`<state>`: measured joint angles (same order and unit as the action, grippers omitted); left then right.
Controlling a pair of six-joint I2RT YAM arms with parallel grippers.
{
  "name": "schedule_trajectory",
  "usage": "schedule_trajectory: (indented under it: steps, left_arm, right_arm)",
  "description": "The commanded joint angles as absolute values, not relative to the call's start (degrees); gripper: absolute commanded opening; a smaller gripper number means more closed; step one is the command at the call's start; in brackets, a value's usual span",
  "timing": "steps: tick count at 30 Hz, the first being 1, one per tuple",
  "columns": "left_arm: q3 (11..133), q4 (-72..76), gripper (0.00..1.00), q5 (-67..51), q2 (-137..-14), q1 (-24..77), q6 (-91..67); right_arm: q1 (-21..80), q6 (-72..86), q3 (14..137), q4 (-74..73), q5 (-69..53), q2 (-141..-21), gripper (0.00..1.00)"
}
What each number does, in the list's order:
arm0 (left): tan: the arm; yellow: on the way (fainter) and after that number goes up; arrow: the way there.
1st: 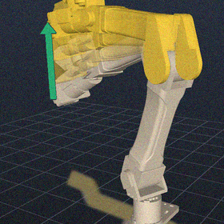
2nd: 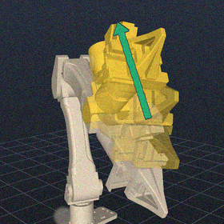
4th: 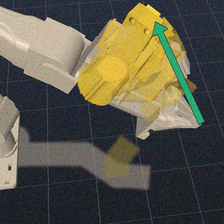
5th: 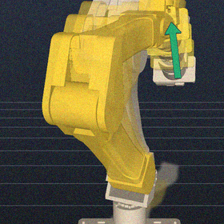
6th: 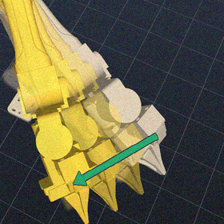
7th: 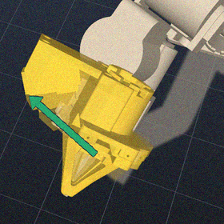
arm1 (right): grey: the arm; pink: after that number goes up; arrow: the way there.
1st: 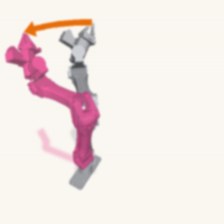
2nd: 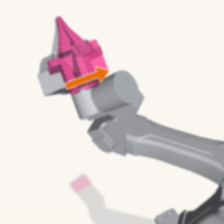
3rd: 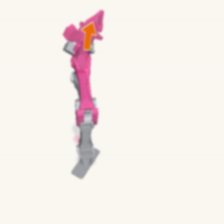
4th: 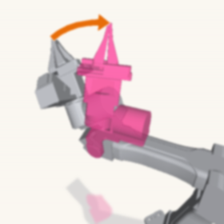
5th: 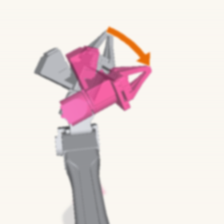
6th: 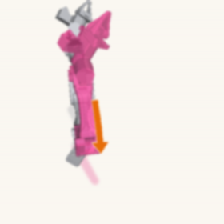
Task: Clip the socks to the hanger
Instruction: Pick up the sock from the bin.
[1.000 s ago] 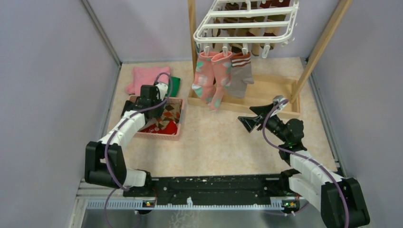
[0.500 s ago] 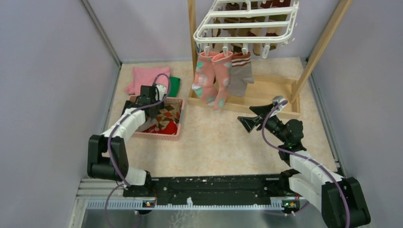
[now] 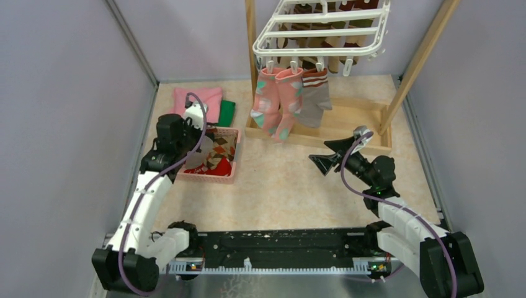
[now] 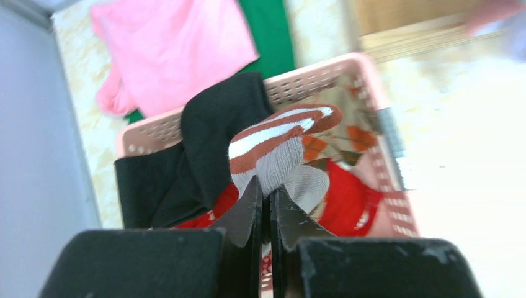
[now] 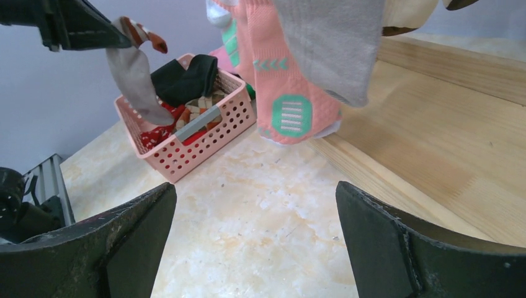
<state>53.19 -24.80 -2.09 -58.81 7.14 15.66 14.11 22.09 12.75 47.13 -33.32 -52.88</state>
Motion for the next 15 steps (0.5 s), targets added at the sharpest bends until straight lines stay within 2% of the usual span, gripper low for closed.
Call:
schedule_trajectory:
  steps: [1,6,10,12,15]
  left_arm:
    - [53.0,-25.1,0.04,-21.8,-51.1,6.9,11.9]
    - [49.1,-10.8,0.03,-46.8,-44.7,6.9,0.9]
    - [41.2,14.9,0.03,-64.5,-45.3,7.0,-17.7]
    - [37.7,25.5,0.03,-67.2,-46.6,8.0,-25.7]
    - [34.6,31.9,0.03,-65.7,-48.1,12.5,-28.6]
  right_arm:
    - [14.7,22.2,14.3,50.9,-36.7,-52.2,0.99]
    - [15.6,23.2,14.4,54.2,-40.1,-53.4,0.99]
    - [17.4,23.6,14.8,58.8,-45.6,-55.5,0.98]
    - [19.0,22.9,15.0,60.1,-47.4,-55.9,0.98]
    - [21.3,20.0,15.3,59.0,-47.9,-55.2,0.98]
